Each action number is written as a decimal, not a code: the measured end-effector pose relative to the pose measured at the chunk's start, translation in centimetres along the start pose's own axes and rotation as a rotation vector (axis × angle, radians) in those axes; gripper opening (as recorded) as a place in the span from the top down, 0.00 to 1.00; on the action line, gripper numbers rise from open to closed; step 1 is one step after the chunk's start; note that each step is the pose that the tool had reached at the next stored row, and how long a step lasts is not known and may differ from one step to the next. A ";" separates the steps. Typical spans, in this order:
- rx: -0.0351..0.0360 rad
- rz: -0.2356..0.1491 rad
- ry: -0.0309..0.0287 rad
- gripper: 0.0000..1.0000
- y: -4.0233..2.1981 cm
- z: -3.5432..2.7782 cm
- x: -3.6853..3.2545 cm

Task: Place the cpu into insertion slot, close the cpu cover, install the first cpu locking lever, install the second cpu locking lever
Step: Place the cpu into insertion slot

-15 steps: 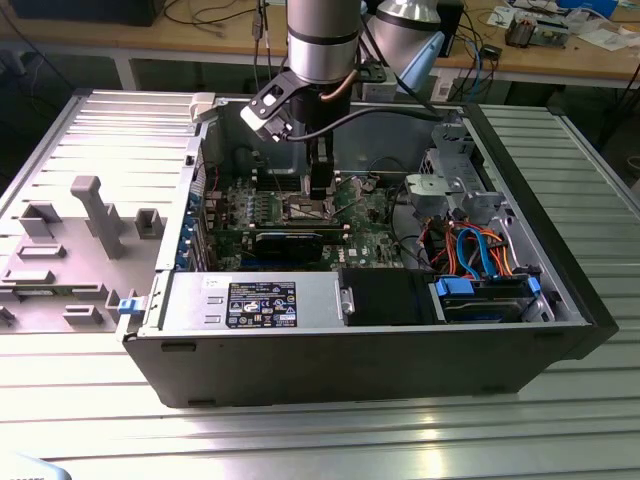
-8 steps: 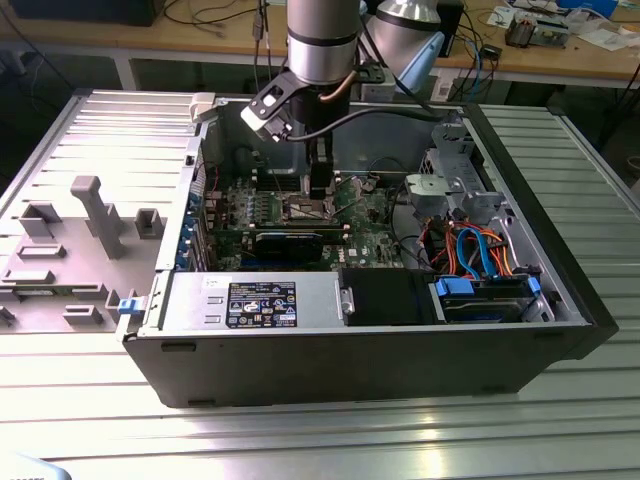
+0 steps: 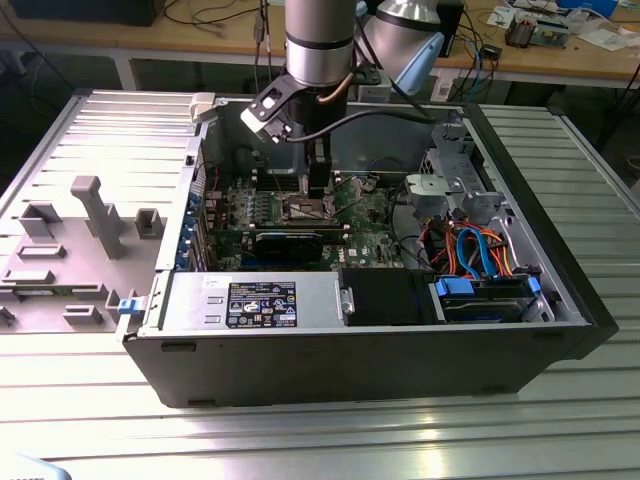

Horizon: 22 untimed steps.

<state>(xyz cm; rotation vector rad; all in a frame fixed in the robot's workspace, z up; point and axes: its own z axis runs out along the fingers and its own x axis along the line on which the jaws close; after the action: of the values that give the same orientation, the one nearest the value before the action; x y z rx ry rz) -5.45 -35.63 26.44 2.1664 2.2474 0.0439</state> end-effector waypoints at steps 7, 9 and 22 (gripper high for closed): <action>0.0001 -0.001 -0.0001 0.46 -0.21 0.49 0.32; -0.0001 0.002 0.0001 0.46 -0.23 0.72 0.51; 0.0000 0.016 -0.0006 0.46 -0.74 2.38 1.22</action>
<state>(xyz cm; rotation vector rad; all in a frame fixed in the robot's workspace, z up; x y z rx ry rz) -6.15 -34.43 24.04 2.1844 2.2296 0.0436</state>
